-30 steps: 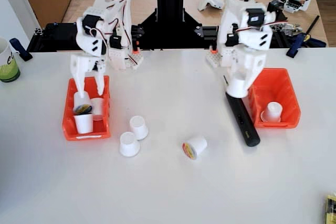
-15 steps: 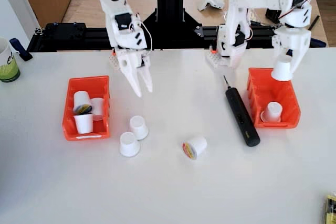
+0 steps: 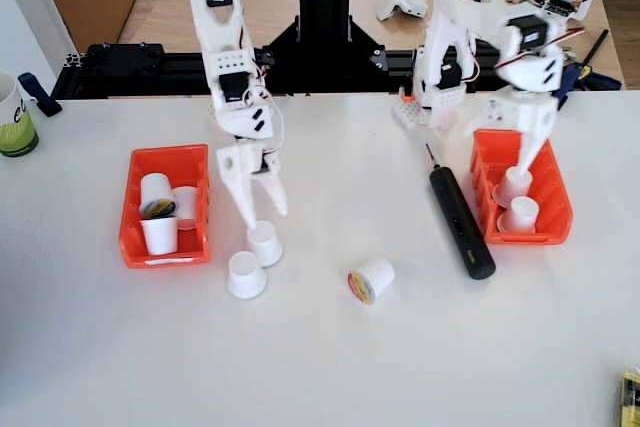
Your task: Sort the coffee pods, blue into left, red into right
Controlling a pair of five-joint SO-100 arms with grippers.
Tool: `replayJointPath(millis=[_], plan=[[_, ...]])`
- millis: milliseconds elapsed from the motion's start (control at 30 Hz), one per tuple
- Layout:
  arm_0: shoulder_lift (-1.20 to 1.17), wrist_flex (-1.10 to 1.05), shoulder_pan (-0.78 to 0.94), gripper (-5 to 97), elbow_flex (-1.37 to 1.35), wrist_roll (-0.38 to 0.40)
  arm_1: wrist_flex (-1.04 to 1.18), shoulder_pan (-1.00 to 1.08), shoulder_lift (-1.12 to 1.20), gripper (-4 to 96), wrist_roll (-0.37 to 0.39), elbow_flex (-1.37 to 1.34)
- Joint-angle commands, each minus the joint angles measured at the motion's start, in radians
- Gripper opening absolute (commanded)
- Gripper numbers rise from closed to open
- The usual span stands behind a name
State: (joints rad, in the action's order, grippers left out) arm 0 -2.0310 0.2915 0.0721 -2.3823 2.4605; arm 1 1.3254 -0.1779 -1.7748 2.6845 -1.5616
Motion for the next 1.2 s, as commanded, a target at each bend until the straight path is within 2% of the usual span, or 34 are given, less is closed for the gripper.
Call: replayJointPath(millis=[0, 33, 100, 200, 300, 467, 633, 700, 800, 900, 967, 1033, 1167], plan=[[-0.02, 0.02, -0.094, 31, 0.08, 0.014, -0.314, 0.291, 0.075, 51.9, -0.399, -0.008], [-0.015, 0.029, -0.123, 31, 0.087, 0.025, -0.413, 0.337, 0.12, 51.8, -0.465, -0.008], [-0.017, 0.052, -0.17, 31, 0.089, 0.06, -0.577, 0.4, 0.222, 50.7, -0.551, 0.011], [-0.035, 0.095, -0.207, 31, 0.081, 0.071, -0.736, 0.417, 0.367, 49.8, -0.583, 0.055], [-0.064, 0.152, -0.227, 31, 0.083, 0.071, -0.761, 0.416, 0.572, 50.6, -0.615, 0.232], [-0.11, 0.218, -0.244, 30, 0.081, 0.084, -0.792, 0.393, 0.681, 49.2, -0.565, 0.273], [-0.173, 0.287, -0.244, 29, 0.087, 0.098, -0.827, 0.397, 0.756, 43.5, -0.566, 0.273], [-0.181, 0.288, -0.244, 28, 0.089, 0.104, -0.827, 0.4, 0.793, 37.8, -0.543, 0.273], [-0.183, 0.296, -0.244, 27, 0.107, 0.109, -0.838, 0.423, 0.818, 30.1, -0.558, 0.273], [-0.184, 0.371, -0.247, 27, 0.16, 0.109, -0.798, 0.445, 0.821, 16.8, -0.555, 0.273], [-0.187, 0.405, -0.253, 27, 0.179, 0.109, -0.733, 0.457, 0.79, 11.6, -0.563, 0.279], [-0.187, 0.41, -0.256, 27, 0.181, 0.109, -0.638, 0.466, 0.715, 9.7, -0.589, 0.291], [-0.186, 0.419, -0.261, 28, 0.175, 0.104, -0.244, 0.433, 0.543, 10.3, -0.611, 0.459]])
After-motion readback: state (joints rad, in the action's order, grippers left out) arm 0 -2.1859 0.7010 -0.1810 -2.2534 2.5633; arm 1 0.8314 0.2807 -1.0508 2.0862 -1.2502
